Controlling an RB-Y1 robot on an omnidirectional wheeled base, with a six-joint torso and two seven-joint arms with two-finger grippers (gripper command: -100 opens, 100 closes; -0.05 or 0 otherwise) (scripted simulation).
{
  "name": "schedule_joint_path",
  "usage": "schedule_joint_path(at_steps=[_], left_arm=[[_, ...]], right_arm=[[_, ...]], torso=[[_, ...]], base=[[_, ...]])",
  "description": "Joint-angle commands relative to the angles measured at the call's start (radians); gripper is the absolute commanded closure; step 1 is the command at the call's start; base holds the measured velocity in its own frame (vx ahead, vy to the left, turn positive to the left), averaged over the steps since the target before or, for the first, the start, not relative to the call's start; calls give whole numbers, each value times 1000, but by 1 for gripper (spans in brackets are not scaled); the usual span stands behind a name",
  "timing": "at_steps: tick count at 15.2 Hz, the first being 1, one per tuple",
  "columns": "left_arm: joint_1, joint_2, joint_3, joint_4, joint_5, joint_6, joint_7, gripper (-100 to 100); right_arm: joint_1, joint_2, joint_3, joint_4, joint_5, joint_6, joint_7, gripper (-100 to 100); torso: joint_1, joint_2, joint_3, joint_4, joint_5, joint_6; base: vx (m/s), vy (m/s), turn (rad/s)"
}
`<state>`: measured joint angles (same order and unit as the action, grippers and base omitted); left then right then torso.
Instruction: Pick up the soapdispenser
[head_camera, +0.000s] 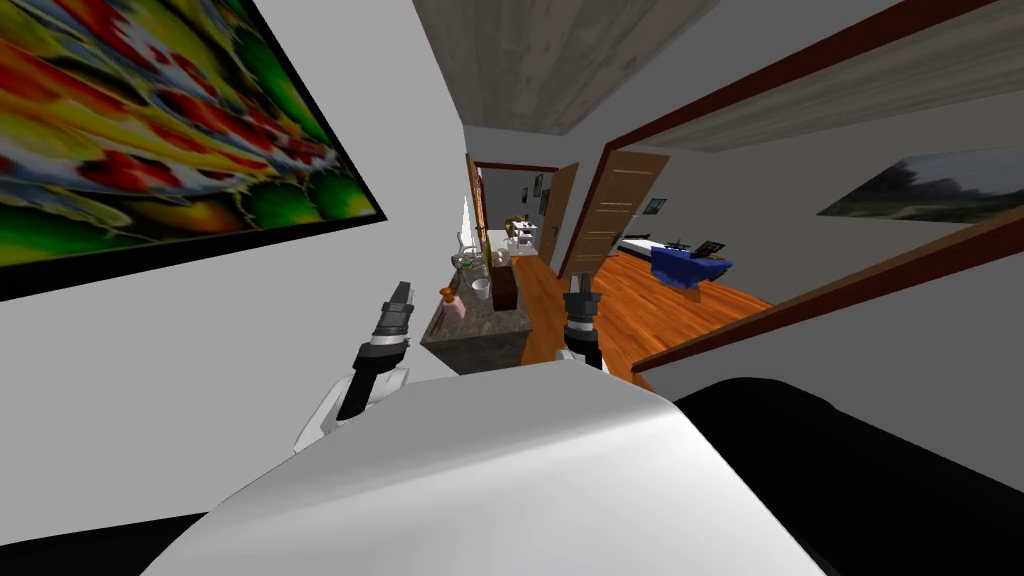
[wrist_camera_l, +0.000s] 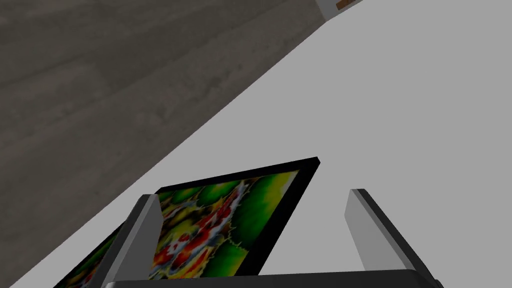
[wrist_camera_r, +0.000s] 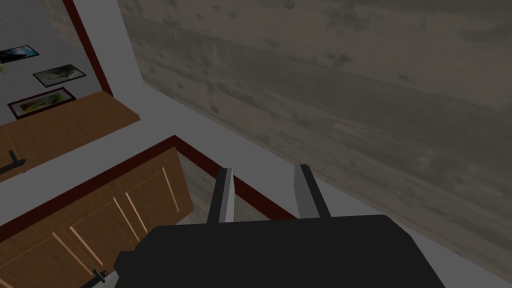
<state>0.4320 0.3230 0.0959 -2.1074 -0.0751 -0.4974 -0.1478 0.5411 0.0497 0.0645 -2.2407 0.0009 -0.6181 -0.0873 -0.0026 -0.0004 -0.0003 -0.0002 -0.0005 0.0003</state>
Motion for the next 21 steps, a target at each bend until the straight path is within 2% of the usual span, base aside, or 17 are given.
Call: schedule_joint_path(at_steps=[1,3,4,10,16,17,21], left_arm=[[-12,33,3,42,-30,25,-20,-100],[-23,64,6,86,-60,48,-39,-100],[-23,64,6,86,-60,48,-39,-100],[-58,147,16,216,-148,116,-95,-100],[-89,211,25,331,-227,176,-145,-100],[-98,228,28,363,-248,193,-159,-100],[-111,253,33,411,-282,218,-180,-100]], right_arm=[[0,0,0,0,0,0,0,0],[0,0,0,0,0,0,0,0],[0,0,0,0,0,0,0,0],[0,0,0,0,0,0,0,0],[0,0,0,0,0,0,0,0],[0,0,0,0,0,0,0,0],[0,0,0,0,0,0,0,0]], torso=[[0,0,0,0,0,0],[-1,0,0,0,0,0],[-1,0,0,0,0,0],[-1,0,0,0,0,0],[-1,0,0,0,0,0],[-1,0,0,0,0,0],[1,1,1,0,0,0]], base=[[-1,-44,-101],[3,-57,-111],[8,-54,-66],[4,-56,-92],[6,-55,-96],[-7,-42,-45],[-6,-30,-45]])
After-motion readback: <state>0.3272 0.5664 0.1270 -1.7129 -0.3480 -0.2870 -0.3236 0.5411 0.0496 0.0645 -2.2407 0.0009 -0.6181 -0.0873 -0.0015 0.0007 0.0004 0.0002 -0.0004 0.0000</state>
